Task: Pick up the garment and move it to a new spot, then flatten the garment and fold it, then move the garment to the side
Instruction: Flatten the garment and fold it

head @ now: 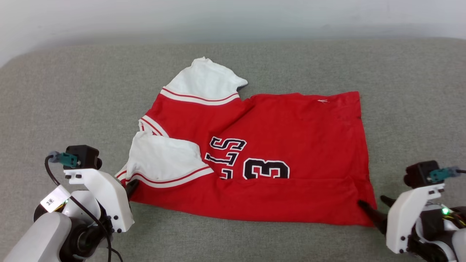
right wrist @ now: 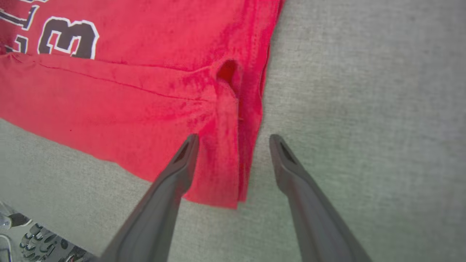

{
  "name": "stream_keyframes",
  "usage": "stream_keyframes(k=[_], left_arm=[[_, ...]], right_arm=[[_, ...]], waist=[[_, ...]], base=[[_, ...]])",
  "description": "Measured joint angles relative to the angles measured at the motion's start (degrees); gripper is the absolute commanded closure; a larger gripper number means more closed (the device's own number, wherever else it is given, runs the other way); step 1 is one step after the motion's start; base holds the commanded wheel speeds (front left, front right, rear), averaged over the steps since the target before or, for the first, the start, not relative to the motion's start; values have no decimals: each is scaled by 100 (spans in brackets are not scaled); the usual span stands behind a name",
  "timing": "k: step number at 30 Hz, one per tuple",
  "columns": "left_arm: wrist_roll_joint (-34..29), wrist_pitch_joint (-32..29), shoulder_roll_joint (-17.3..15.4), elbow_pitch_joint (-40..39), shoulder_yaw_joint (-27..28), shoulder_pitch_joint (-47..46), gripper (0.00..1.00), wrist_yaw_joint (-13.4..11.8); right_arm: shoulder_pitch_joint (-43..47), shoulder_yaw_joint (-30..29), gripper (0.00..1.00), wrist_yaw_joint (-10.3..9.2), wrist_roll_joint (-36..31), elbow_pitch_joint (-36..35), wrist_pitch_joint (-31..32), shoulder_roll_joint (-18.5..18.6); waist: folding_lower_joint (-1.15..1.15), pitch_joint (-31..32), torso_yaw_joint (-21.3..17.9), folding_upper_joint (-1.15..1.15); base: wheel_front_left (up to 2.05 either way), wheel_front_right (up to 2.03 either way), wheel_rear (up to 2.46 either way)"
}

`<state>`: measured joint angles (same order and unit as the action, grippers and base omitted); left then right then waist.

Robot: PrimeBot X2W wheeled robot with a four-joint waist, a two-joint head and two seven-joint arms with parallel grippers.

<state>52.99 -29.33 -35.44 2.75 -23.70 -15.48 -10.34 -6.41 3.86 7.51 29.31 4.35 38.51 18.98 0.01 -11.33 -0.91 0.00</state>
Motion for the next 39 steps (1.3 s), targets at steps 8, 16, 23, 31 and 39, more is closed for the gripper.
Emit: stream_keyframes(k=[8,16,23,31,39], left_arm=[[20,22,69,-56,-30,2,100,11],[21,180,114,32,-42,90,100,71],[12,364,56,46,-33,500,100,16],[71,402,-104,-303,5,1239,100,-270],[393,389,-153,-671,130,2337,100,-690]], right_arm=[[-277,420,28,-1,115,623,175,-83],[-484,623,100,-1,348,896,2,-7],[-394,711,100,1,389,691,-8,188],[227,665,100,0,472,319,147,232],[1240,278,100,1,364,-65,364,-4]], waist=[[0,-248,136,0],[0,-193,161,0],[0,244,107,0],[-1,828,104,0],[-1,1099,135,0]], base=[[0,0,0],[0,0,0],[0,0,0],[0,0,0],[0,0,0]])
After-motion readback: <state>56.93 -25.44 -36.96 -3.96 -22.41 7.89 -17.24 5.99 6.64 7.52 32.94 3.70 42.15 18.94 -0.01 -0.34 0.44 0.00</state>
